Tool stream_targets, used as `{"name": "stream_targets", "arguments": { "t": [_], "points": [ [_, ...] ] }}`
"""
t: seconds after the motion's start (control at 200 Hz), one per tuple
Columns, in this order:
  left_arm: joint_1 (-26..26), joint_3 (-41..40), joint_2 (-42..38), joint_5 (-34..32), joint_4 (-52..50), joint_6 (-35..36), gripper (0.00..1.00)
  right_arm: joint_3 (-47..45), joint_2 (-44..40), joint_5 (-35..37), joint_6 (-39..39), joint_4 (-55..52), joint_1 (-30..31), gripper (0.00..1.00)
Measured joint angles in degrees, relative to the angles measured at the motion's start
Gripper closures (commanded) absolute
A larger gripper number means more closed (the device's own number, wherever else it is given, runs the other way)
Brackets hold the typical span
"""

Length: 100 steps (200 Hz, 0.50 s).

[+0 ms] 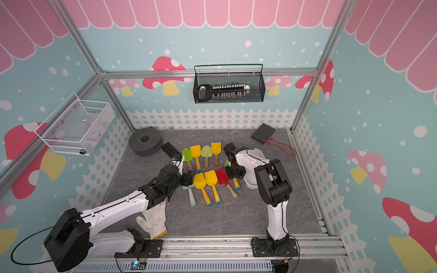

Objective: Take the shovel out of the storage box
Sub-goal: Place the shovel at the center of the board.

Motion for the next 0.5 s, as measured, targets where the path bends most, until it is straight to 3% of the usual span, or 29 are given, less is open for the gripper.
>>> {"name": "stream_targets", "arguments": {
  "t": [0.1, 0.125, 0.14, 0.325, 0.5],
  "points": [
    [0.0, 0.0, 0.0, -0.68, 0.02, -0.04, 0.18, -1.05, -4.15, 0.2, -0.2, 0.37, 0.0, 0.53],
    [0.0, 0.0, 0.0, -1.16, 0.02, 0.0, 0.03, -1.46, -5.68, 0.2, -0.33, 0.57, 0.0, 0.53],
    [0.0, 0.0, 0.0, -1.38, 0.04, -0.13, 0.01, -1.66, -6.43, 0.11, -0.37, 0.66, 0.0, 0.53],
    [0.11, -1.6, -2.84, -6.08, 1.01, 0.57, 0.01, -4.81, -17.03, -0.66, -2.8, 3.63, -0.02, 0.46],
    [1.53, -4.0, -8.61, -10.12, 2.78, 2.89, 0.01, -7.21, -22.84, -0.35, -5.92, 7.93, -0.92, 0.33]
  ]
}}
